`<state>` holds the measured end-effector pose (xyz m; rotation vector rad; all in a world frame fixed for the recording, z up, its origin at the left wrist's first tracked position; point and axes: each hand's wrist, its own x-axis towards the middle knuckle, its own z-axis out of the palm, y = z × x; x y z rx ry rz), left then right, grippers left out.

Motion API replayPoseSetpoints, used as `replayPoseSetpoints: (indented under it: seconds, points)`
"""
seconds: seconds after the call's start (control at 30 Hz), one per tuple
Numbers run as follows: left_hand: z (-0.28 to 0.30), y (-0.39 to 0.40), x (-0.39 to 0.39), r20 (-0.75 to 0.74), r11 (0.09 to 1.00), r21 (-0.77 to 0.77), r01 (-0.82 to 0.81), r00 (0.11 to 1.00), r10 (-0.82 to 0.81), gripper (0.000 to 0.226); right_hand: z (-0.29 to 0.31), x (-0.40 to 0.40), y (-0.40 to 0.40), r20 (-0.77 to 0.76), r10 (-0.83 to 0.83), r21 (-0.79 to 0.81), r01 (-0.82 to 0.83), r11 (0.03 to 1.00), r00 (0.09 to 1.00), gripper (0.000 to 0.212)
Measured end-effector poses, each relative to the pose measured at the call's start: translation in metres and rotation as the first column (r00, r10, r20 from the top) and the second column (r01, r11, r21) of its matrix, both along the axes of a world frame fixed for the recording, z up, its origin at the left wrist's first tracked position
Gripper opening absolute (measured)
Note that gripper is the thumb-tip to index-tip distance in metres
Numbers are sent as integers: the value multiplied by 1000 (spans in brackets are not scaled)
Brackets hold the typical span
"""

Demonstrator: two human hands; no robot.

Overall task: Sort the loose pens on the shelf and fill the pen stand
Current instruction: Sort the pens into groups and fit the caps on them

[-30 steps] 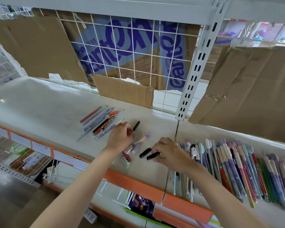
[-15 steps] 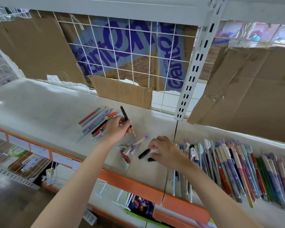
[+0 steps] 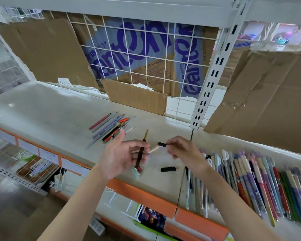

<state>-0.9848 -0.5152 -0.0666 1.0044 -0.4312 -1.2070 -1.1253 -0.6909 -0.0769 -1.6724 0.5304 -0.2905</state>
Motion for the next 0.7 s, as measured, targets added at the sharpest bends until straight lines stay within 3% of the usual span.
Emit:
replayPoseSetpoints:
  seconds: [0.07, 0.13, 0.23, 0.3, 0.47, 0.7]
  points:
    - [0, -3, -8, 87, 997, 20, -80, 993, 78, 46, 5, -1, 0, 130, -114, 307, 70, 949, 985, 13]
    - [1, -7, -17, 219, 992, 23, -125, 969, 117, 19, 10, -3, 2, 208, -182, 484, 61, 873, 961, 12]
    - [0, -9, -28, 422, 993, 73, -90, 905, 51, 14, 13, -3, 5, 251, -214, 440, 85, 894, 944, 9]
    - [1, -10, -33, 471, 992, 99, -76, 882, 20, 15, 14, -1, 5, 264, -260, 390, 143, 909, 929, 9]
    - [1, -9, -34, 492, 993, 96, -62, 870, 6, 17, 19, -1, 7, 301, -296, 418, 154, 895, 907, 12]
    - [1, -10, -36, 503, 995, 93, -39, 864, -12, 14, 21, 0, 19, 328, -185, 337, 68, 939, 926, 11]
